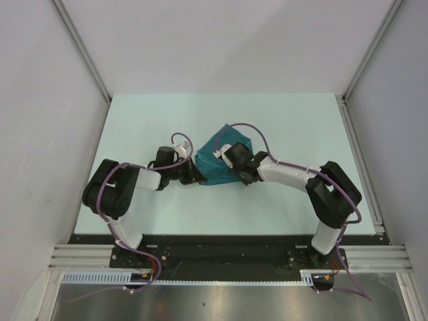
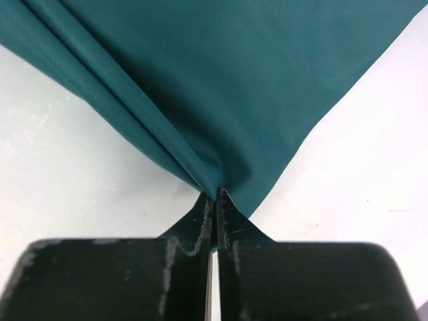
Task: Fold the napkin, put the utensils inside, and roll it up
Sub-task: Roll the napkin with the utensil
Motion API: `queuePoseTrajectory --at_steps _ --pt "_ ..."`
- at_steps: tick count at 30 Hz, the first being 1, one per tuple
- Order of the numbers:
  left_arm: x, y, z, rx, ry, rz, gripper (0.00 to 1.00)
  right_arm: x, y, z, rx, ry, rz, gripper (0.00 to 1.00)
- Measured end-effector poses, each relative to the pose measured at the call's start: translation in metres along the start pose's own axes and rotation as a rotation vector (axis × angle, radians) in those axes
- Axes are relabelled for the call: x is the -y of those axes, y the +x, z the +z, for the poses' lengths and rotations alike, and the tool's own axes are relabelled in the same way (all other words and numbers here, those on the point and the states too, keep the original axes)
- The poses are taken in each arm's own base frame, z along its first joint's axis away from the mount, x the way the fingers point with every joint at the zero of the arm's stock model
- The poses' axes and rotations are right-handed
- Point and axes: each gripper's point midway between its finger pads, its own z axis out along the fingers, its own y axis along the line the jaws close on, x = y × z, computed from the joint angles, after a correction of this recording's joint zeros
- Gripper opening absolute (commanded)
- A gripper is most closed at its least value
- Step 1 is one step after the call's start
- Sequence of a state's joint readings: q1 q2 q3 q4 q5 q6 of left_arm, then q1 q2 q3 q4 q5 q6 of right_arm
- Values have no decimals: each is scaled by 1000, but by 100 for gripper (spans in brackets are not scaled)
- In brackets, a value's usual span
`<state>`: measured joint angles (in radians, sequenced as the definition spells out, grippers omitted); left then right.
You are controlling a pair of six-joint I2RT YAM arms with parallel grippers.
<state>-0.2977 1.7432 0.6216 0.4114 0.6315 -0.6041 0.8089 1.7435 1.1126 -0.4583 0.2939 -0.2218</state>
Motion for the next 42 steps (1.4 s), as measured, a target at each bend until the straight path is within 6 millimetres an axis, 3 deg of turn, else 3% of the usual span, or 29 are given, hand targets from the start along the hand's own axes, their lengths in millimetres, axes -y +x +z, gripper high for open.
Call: queuePoseTrajectory --at_steps 6,18,21,22,25,28,35,38,42 --pt "-2 1 0 -13 -8 1 0 8 -12 7 -34 -101 47 6" --pt "-2 -2 4 -32 12 -4 0 23 -5 26 -96 -215 172 18" --pt "-2 -2 5 -36 19 -6 0 33 -6 27 -90 -220 243 29" --pt "-2 -2 5 -38 22 -6 0 37 -6 28 -87 -218 272 37" --pt "-1 -3 6 -40 26 -6 0 47 -9 30 -66 -220 357 50" --pt "-1 -3 6 -40 26 -7 0 56 -17 22 -12 -228 414 54" --pt "-1 -3 6 -41 27 -18 0 81 -28 -22 138 -226 506 56" --pt "-1 -3 6 -41 28 -25 0 74 -29 -34 177 -255 498 56" --pt "-1 -3 6 -44 38 -31 0 54 -15 -34 152 -290 477 62"
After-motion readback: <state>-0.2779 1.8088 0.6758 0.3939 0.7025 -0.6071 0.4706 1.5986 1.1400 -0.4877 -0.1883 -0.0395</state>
